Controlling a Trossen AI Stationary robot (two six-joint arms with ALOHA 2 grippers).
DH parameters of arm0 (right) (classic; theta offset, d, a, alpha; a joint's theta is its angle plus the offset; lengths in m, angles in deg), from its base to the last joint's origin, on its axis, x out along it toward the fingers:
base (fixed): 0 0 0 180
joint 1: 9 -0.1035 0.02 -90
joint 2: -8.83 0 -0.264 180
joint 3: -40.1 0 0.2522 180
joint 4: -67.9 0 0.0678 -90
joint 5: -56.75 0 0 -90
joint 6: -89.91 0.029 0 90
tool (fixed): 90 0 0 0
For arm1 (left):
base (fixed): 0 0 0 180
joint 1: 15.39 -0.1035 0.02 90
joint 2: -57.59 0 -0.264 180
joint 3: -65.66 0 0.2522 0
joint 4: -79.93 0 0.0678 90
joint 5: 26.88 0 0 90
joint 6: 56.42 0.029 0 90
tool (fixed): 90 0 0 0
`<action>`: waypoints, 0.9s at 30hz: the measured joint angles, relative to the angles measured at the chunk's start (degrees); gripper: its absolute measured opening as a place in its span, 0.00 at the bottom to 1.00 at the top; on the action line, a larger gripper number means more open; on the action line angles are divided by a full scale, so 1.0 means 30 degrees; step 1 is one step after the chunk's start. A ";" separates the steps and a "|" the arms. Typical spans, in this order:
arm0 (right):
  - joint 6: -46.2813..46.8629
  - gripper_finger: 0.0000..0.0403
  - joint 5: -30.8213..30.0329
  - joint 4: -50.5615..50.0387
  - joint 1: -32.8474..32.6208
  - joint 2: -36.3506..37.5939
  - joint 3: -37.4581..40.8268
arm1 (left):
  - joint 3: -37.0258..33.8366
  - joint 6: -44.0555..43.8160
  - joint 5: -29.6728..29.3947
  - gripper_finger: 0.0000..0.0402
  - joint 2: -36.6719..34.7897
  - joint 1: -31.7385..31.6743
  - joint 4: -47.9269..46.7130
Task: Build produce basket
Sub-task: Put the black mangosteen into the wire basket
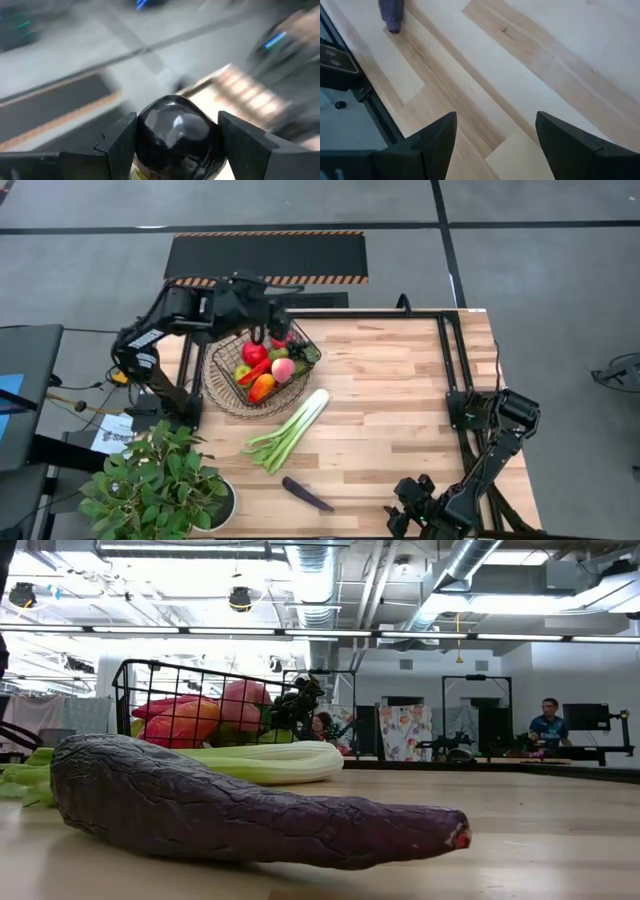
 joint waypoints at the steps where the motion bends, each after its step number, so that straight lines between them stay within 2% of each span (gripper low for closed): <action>1: 0.0075 0.72 0.0000 -0.0059 0.0075 0.0000 0.0000 | -0.0033 -0.0746 -0.0289 0.59 0.0030 -0.0167 -0.1973; 4: 0.0098 0.72 0.0000 -0.0240 0.0396 0.0000 0.0000 | -0.0482 -0.2523 -0.1047 0.59 0.0143 -0.0574 -0.5525; 7: -0.0280 0.72 0.0015 -0.0241 0.0782 0.0000 0.0066 | -0.1799 -0.2730 -0.1416 0.59 0.0078 -0.0877 -0.5772; 11: -0.0401 0.72 0.0015 -0.0309 0.1158 0.0000 0.0066 | -0.4220 -0.1937 -0.1495 0.59 0.0004 -0.1281 -0.4535; 17: -0.0402 0.72 0.0022 -0.0309 0.1355 0.0000 0.0066 | -0.9374 -0.1389 -0.1013 0.59 0.0056 -0.2162 -0.2085; 22: -0.0219 0.72 0.0174 -0.0284 0.1296 0.0000 0.0066 | -1.3706 -0.2111 -0.0460 0.59 0.0049 -0.2701 -0.0446; 27: -0.0197 0.72 0.0541 -0.0229 0.1292 0.0000 0.0066 | -1.6932 -0.3246 0.0783 0.59 0.0056 -0.3398 0.0152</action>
